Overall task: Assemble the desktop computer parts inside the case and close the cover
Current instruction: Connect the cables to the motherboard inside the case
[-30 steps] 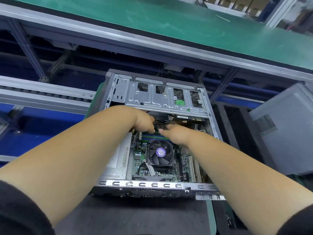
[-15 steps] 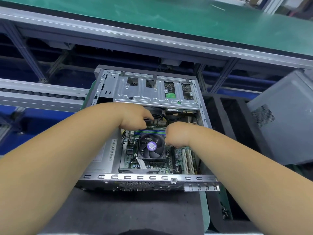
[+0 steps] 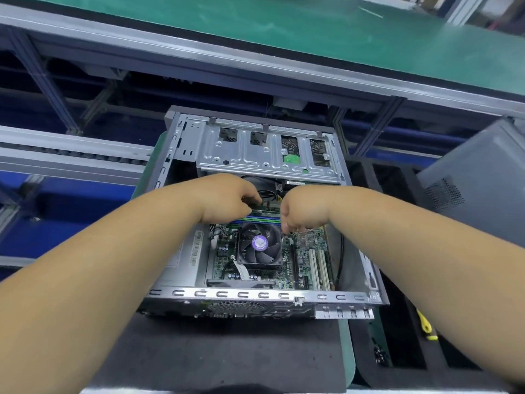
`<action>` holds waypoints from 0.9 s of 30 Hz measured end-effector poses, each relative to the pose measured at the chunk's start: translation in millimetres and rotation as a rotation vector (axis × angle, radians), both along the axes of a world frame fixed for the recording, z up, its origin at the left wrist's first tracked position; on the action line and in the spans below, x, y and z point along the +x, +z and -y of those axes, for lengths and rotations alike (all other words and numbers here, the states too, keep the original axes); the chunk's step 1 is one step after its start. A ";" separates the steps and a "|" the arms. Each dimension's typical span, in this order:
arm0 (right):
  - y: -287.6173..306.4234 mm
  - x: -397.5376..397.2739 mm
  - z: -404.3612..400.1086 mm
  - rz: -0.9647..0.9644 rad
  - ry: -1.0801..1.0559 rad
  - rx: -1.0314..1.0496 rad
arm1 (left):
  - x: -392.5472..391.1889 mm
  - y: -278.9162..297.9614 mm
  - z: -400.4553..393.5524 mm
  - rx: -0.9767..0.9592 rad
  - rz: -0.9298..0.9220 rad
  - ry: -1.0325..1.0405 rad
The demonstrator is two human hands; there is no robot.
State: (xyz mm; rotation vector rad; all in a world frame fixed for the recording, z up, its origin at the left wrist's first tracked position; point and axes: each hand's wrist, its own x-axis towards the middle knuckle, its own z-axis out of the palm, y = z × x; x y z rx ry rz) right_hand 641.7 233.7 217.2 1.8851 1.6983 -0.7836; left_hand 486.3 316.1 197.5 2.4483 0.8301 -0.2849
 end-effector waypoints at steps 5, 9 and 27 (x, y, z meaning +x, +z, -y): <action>0.4 -6.9 14.6 -0.013 0.127 -0.115 | 1.0 2.4 5.7 -0.028 0.038 0.017; -13.4 4.0 32.3 0.010 0.310 -0.212 | 8.7 4.8 16.8 -0.004 0.006 0.064; -67.6 16.4 19.3 -0.117 0.772 -0.267 | 24.0 -31.6 74.8 0.095 -0.009 0.630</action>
